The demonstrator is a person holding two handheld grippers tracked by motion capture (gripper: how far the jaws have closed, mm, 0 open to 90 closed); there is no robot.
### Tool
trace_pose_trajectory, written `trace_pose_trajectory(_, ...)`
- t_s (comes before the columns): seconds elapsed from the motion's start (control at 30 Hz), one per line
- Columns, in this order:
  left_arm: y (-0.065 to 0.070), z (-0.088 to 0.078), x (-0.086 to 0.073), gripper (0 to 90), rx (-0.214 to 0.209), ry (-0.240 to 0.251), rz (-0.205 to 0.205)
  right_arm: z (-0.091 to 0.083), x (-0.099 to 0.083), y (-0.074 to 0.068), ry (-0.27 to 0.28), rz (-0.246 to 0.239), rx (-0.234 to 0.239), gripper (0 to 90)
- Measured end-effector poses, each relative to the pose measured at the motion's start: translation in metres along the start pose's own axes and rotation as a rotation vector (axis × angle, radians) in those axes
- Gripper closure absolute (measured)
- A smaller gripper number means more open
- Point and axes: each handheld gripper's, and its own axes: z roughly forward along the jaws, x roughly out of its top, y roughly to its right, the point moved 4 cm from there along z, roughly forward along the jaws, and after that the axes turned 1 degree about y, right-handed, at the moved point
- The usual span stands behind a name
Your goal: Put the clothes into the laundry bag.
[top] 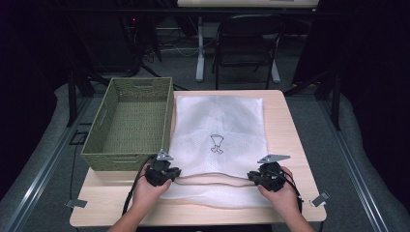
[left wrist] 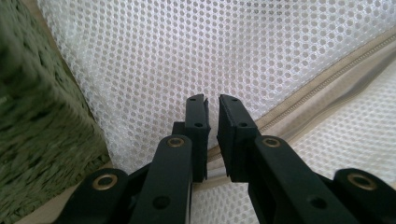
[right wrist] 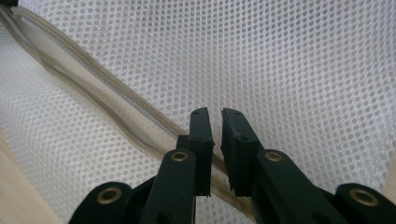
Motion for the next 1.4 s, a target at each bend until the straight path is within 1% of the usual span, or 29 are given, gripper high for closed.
trace_pose_trajectory(0.03, -0.001, 0.000, 0.000, 82.0, 0.002, -0.003, 0.002, 0.001, -0.002, 0.000, -0.012, 0.003, -0.001, 83.0)
trace_pose_trajectory(0.07, -0.001, 0.000, -0.001, 82.0, -0.003, -0.011, -0.008, 0.002, -0.002, 0.000, -0.018, -0.001, -0.003, 83.1)
trace_pose_trajectory(0.1, -0.003, 0.001, -0.002, 82.0, 0.007, -0.009, -0.004, 0.002, -0.003, 0.001, -0.020, -0.006, -0.011, 83.2)
trace_pose_trajectory(0.13, -0.004, 0.001, -0.002, 82.0, 0.011, -0.013, -0.009, 0.003, -0.003, 0.001, -0.022, -0.005, -0.016, 83.3)
trace_pose_trajectory(0.2, -0.006, 0.002, -0.005, 82.0, 0.037, -0.024, -0.012, 0.004, -0.005, 0.002, -0.036, -0.005, -0.022, 83.6)
trace_pose_trajectory(0.23, -0.008, 0.002, -0.006, 82.0, 0.041, -0.029, -0.011, 0.004, -0.006, 0.003, -0.043, -0.006, -0.026, 83.8)
trace_pose_trajectory(0.4, -0.007, 0.000, -0.007, 81.7, 0.042, -0.029, -0.006, 0.004, -0.010, 0.007, -0.059, -0.005, -0.041, 84.1)
trace_pose_trajectory(0.47, -0.007, 0.000, -0.007, 81.1, 0.043, -0.026, -0.004, 0.003, -0.009, 0.007, -0.045, 0.008, -0.041, 84.0)
trace_pose_trajectory(0.57, -0.007, -0.003, -0.007, 78.8, 0.035, -0.019, -0.011, 0.000, -0.009, 0.007, -0.041, 0.013, -0.034, 83.9)
trace_pose_trajectory(0.67, -0.009, -0.009, -0.005, 77.1, 0.038, 0.006, -0.019, -0.003, -0.007, 0.006, -0.014, 0.014, -0.027, 83.2)
trace_pose_trajectory(0.7, -0.009, -0.011, -0.004, 76.3, 0.027, 0.010, -0.025, -0.004, -0.006, 0.006, -0.007, 0.014, -0.023, 83.0)
trace_pose_trajectory(0.73, -0.009, -0.012, -0.004, 75.2, 0.022, 0.021, -0.037, -0.005, -0.006, 0.005, 0.000, 0.015, -0.026, 82.7)
trace_pose_trajectory(0.77, -0.008, -0.014, -0.003, 73.7, 0.020, 0.027, -0.040, -0.007, -0.005, 0.005, 0.006, 0.017, -0.026, 82.4)
trace_pose_trajectory(0.87, -0.006, -0.020, 0.000, 69.4, 0.015, 0.036, -0.024, -0.010, -0.003, 0.003, 0.028, 0.015, -0.022, 80.7)
trace_pose_trajectory(0.9, -0.006, -0.022, 0.002, 67.5, 0.021, 0.044, -0.017, -0.012, -0.003, 0.003, 0.027, 0.009, -0.030, 80.1)
trace_pose_trajectory(0.93, -0.005, -0.025, 0.003, 65.8, 0.014, 0.039, -0.013, -0.013, -0.002, 0.002, 0.034, 0.007, -0.030, 79.1)
trace_pose_trajectory(0.97, -0.005, -0.027, 0.005, 64.2, 0.017, 0.044, -0.010, -0.015, -0.001, 0.002, 0.035, -0.003, -0.042, 78.0)
trace_pose_trajectory(1.0, -0.005, -0.029, 0.006, 63.2, 0.018, 0.057, -0.016, -0.015, 0.000, 0.002, 0.046, -0.002, -0.036, 76.9)
trace_pose_trajectory(1.03, -0.005, -0.032, 0.006, 61.8, 0.021, 0.051, -0.012, -0.017, 0.000, 0.002, 0.052, -0.006, -0.045, 75.4)
trace_pose_trajectory(1.07, -0.005, -0.034, 0.006, 60.2, 0.024, 0.052, -0.009, -0.018, 0.002, 0.002, 0.065, -0.004, -0.043, 73.6)
trace_pose_trajectory(1.13, -0.006, -0.039, 0.004, 57.3, 0.027, 0.050, -0.001, -0.021, 0.003, 0.003, 0.083, -0.002, -0.035, 69.4)
trace_pose_trajectory(1.17, -0.007, -0.042, 0.003, 55.9, 0.029, 0.046, 0.008, -0.023, 0.003, 0.003, 0.083, -0.008, -0.039, 67.4)
trace_pose_trajectory(1.2, -0.009, -0.044, 0.000, 54.4, 0.038, 0.051, 0.012, -0.023, 0.003, 0.003, 0.093, -0.009, -0.034, 64.9)
trace_pose_trajectory(1.23, -0.010, -0.047, -0.002, 53.1, 0.038, 0.048, 0.014, -0.023, 0.004, 0.004, 0.105, -0.010, -0.037, 63.6)
trace_pose_trajectory(1.3, -0.015, -0.050, -0.008, 51.0, 0.048, 0.048, 0.010, -0.023, 0.004, 0.003, 0.117, -0.005, -0.029, 59.9)
trace_pose_trajectory(1.33, -0.017, -0.051, -0.011, 50.5, 0.054, 0.045, 0.010, -0.023, 0.004, 0.003, 0.120, -0.005, -0.034, 58.5)
trace_pose_trajectory(1.4, -0.025, -0.055, -0.018, 49.8, 0.066, 0.036, -0.003, -0.023, 0.004, 0.003, 0.121, -0.005, -0.043, 56.6)
